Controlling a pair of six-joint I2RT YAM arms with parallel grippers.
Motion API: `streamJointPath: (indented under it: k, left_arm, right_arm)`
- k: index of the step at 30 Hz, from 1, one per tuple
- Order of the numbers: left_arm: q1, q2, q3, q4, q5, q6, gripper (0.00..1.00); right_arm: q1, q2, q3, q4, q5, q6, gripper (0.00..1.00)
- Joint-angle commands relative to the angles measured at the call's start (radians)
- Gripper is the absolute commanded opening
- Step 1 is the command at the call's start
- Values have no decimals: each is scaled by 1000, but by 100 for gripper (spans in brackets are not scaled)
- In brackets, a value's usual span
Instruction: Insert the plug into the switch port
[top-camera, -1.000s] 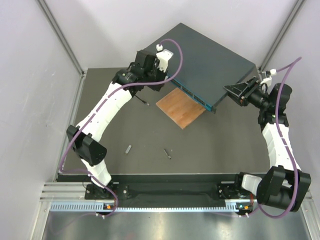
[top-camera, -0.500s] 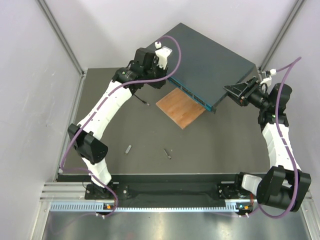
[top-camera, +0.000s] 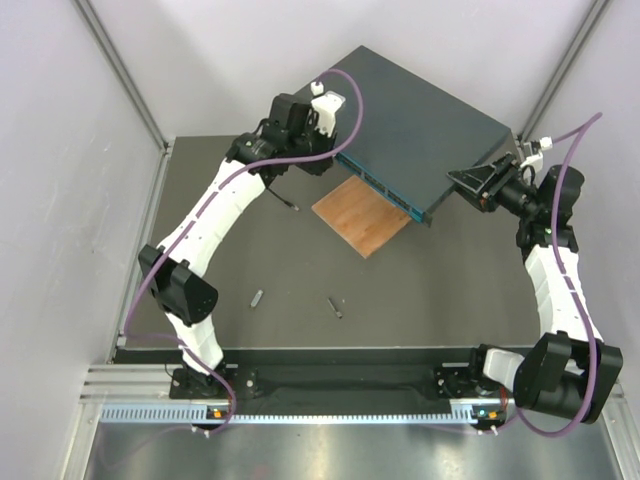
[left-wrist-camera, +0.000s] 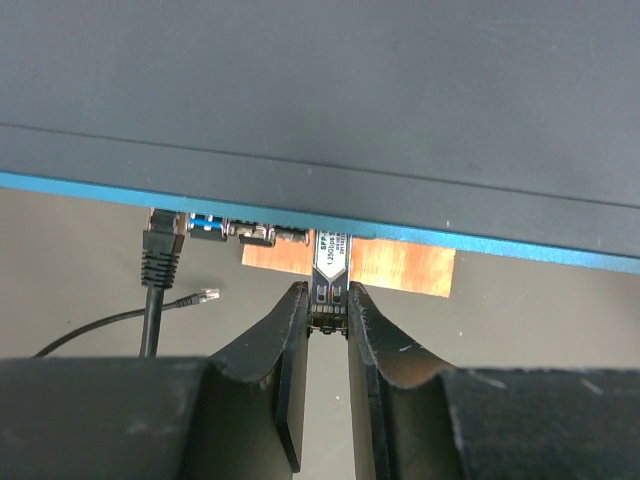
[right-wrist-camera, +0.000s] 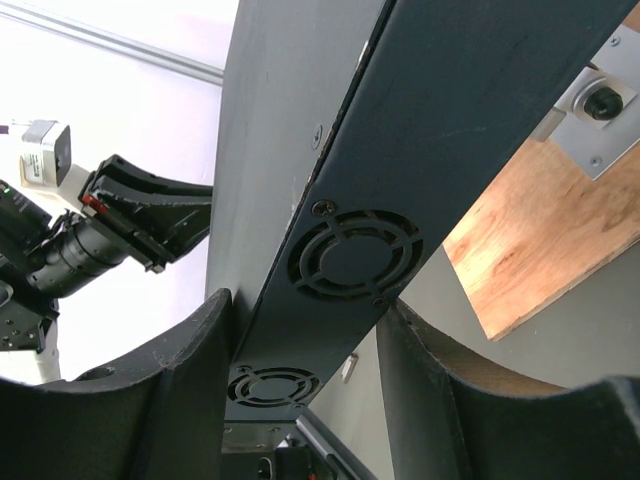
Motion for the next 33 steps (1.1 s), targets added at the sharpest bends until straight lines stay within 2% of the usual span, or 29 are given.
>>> streamJointPath:
  k: [1, 8, 14, 22, 27, 33]
  left_arm:
    - [-19, 37, 58, 285, -11, 3, 0]
    - [-24, 37, 59, 357, -42, -5, 1]
    - [-24, -4, 30, 315, -62, 14, 18]
    - [-16, -130, -103, 231, -100, 46, 45]
    - [-7, -187, -142, 109, -89, 48, 50]
    - [16, -297, -272, 61, -45, 32, 50]
  right_arm:
    - [65, 13, 51, 70, -7, -158, 0]
    - [67, 15, 51, 61, -5, -166, 0]
    - [68, 18, 63, 52, -1, -173, 0]
    - [68, 18, 75, 35, 2, -184, 0]
    - [67, 21, 77, 29, 4, -193, 0]
    - [67, 21, 81, 12, 7, -207, 0]
